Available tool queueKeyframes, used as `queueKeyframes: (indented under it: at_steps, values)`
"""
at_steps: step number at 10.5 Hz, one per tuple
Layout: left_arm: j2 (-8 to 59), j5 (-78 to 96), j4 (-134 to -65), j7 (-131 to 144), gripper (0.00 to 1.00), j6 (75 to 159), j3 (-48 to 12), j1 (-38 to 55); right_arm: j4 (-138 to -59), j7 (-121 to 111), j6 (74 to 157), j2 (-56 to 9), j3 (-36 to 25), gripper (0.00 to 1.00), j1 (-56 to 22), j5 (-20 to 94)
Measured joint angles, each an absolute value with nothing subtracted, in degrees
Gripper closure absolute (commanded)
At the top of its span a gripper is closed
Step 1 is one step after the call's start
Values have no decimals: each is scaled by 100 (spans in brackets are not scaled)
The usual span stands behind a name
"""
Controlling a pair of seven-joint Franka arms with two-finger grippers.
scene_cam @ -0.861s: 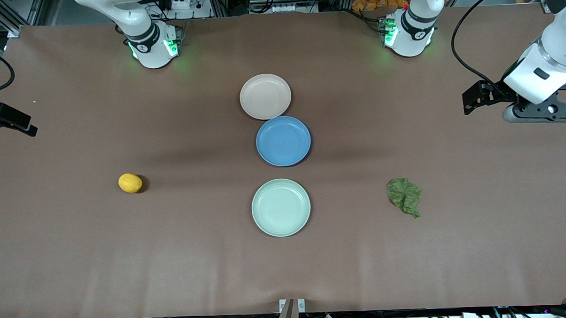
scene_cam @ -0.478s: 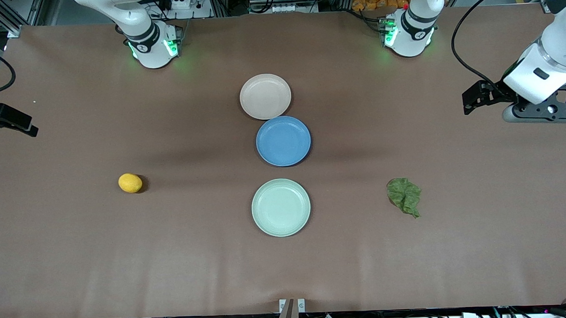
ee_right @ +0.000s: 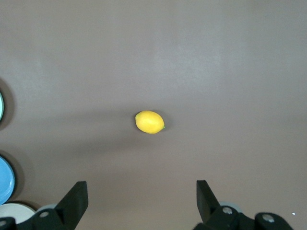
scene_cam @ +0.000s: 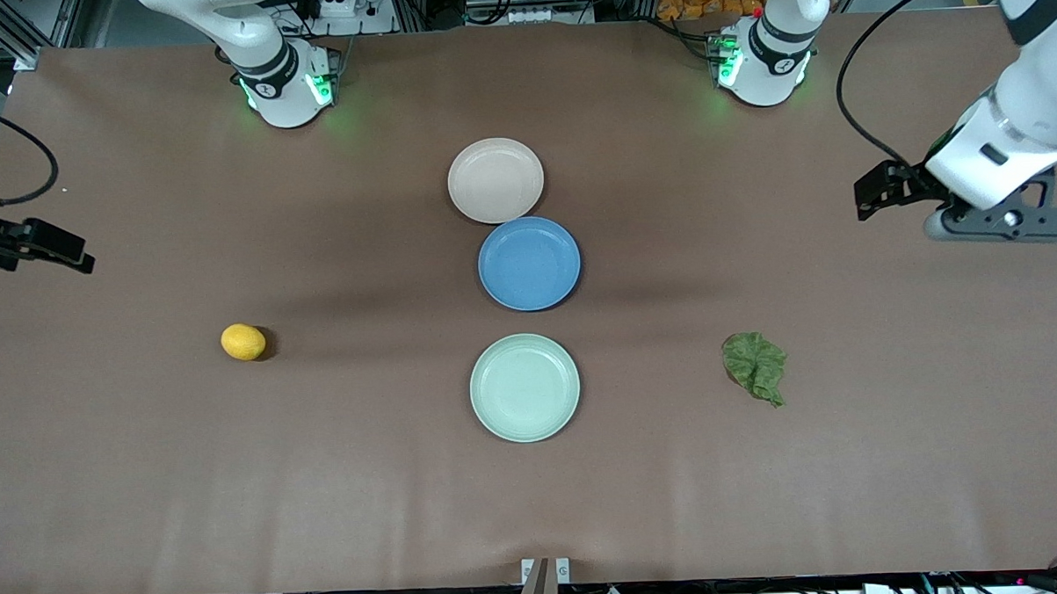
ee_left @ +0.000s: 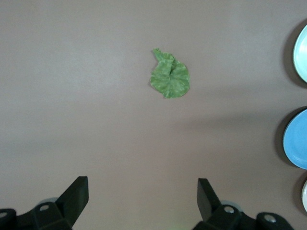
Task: Place lemon and lettuce in plates
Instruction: 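Reach the right gripper to the lemon while the left gripper reaches the lettuce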
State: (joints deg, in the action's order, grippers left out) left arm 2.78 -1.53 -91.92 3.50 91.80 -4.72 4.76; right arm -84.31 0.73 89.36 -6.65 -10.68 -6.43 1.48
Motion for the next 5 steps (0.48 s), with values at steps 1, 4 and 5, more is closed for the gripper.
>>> queueKeyframes:
  at_steps: [1,4,5]
  values:
    - [407,-153,-9195,350,0,9178,-477,477,-8551,73,9098,-699,-1066,0,-651,149]
    - [835,-153,-9329,352,0,9285,-473,445,-9191,-148,10015,-774,-1065,0,-651,149]
    - [961,-153,-9442,352,0,9522,-477,458,-9442,-246,10321,-813,-1065,0,-651,149]
